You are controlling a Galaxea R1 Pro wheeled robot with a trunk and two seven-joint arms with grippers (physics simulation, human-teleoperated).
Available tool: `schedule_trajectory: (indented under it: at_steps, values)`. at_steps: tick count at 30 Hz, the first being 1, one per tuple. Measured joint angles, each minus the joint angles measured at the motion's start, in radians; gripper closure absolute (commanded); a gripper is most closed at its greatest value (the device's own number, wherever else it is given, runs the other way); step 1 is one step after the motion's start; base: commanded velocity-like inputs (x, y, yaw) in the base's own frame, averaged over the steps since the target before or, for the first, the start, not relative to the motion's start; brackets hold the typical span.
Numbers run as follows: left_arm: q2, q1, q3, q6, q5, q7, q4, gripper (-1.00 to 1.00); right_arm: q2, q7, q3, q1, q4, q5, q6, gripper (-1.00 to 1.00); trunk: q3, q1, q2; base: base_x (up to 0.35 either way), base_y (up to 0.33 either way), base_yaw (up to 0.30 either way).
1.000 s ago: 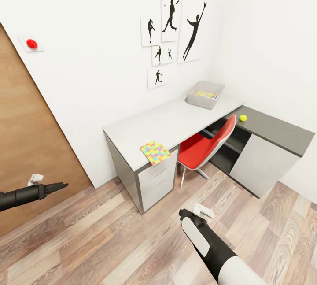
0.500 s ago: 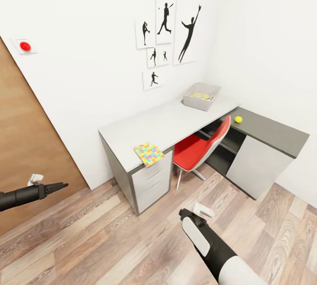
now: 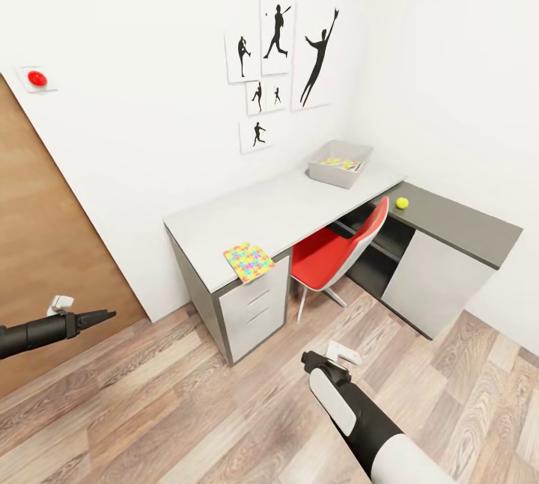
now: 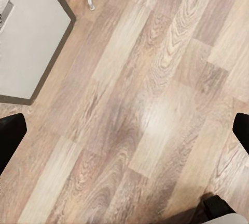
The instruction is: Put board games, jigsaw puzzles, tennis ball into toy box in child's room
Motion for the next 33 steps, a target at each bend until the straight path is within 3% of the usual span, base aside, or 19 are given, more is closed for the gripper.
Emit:
schedule_trajectory:
  at_steps: [14, 18, 22, 25, 29, 33]
  values:
    - [-0.004, 0.0, 0.0, 0.0, -0.018, 0.002, 0.0, -1.0, 0.006, -0.001, 0.001, 0.0, -0.007, 0.001, 0.002, -1.0, 0.0, 0.0, 0.0, 0.0, -0.019, 0.0]
    - [-0.006, 0.0, 0.0, 0.0, -0.019, 0.002, 0.0, -1.0, 0.001, -0.003, 0.004, -0.001, -0.051, 0.002, 0.017, -1.0, 0.0, 0.0, 0.0, 0.0, -0.096, 0.0]
    - [-0.006, 0.0, 0.0, 0.0, -0.02, 0.002, 0.0, -1.0, -0.011, -0.005, 0.005, 0.0, -0.186, 0.002, 0.087, -1.0, 0.0, 0.0, 0.0, 0.0, -0.053, 0.0]
    - [-0.006, 0.001, 0.0, 0.0, -0.02, 0.008, 0.0, -1.0, -0.062, -0.005, 0.0, 0.047, -0.412, -0.003, 0.237, -1.0, 0.0, 0.0, 0.0, 0.0, -0.014, 0.0]
    - [-0.006, 0.0, 0.0, 0.0, -0.02, 0.019, 0.0, -1.0, -0.11, -0.002, -0.014, 0.111, -0.633, -0.015, 0.347, -1.0, 0.0, 0.0, 0.0, 0.0, -0.004, 0.0]
    - [-0.006, 0.0, 0.0, 0.0, -0.02, 0.022, 0.0, -1.0, -0.133, -0.001, -0.031, 0.14, -0.74, -0.047, 0.409, -1.0, 0.0, 0.0, 0.0, 0.0, -0.001, 0.0]
